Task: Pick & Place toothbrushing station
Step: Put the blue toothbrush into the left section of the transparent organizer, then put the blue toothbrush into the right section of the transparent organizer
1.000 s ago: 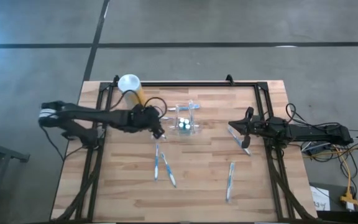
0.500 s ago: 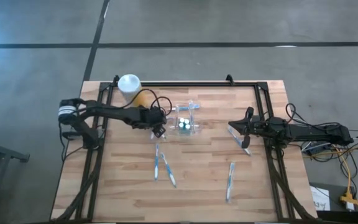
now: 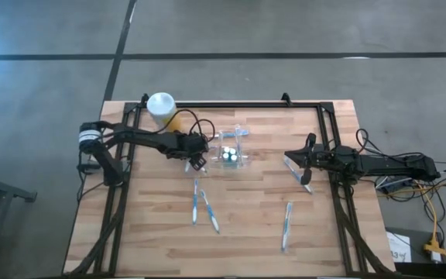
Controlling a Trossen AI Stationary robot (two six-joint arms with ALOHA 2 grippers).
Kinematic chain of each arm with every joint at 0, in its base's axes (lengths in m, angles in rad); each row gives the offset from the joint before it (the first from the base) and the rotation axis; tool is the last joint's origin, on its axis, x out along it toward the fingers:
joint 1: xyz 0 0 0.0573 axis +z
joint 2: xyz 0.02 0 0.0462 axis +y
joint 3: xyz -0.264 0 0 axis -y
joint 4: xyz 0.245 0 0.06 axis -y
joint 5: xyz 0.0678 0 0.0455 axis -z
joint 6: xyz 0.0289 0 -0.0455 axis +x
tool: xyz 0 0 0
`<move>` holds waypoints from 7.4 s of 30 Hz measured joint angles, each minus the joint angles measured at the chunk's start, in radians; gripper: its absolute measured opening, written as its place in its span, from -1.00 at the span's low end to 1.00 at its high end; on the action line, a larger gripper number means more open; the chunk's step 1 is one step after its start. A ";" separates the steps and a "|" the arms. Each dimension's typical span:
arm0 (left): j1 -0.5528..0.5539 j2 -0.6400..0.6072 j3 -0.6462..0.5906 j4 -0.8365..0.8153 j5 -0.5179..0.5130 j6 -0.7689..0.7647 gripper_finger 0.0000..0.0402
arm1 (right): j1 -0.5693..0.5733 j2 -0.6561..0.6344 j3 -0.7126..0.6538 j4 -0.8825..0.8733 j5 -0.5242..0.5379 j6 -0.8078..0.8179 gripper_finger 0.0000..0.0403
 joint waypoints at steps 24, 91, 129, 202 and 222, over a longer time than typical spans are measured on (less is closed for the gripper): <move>-0.007 -0.067 -0.002 0.012 -0.006 -0.017 -0.77 | 0.000 0.000 0.000 -0.003 0.002 -0.004 -0.95; -0.269 -0.142 -0.484 1.812 -0.048 0.412 -0.94 | 0.000 0.013 0.001 0.009 0.001 -0.001 -0.95; -0.201 0.204 -0.470 1.917 -0.255 0.182 -0.91 | 0.000 0.017 0.000 0.008 0.001 -0.006 -0.95; -0.233 -1.209 -0.568 0.256 0.276 0.269 -0.98 | 0.000 0.031 0.000 0.000 0.001 0.011 -0.95; -0.233 -1.650 -0.677 0.204 0.172 0.283 -0.98 | 0.000 0.052 0.000 0.002 0.001 0.010 -0.95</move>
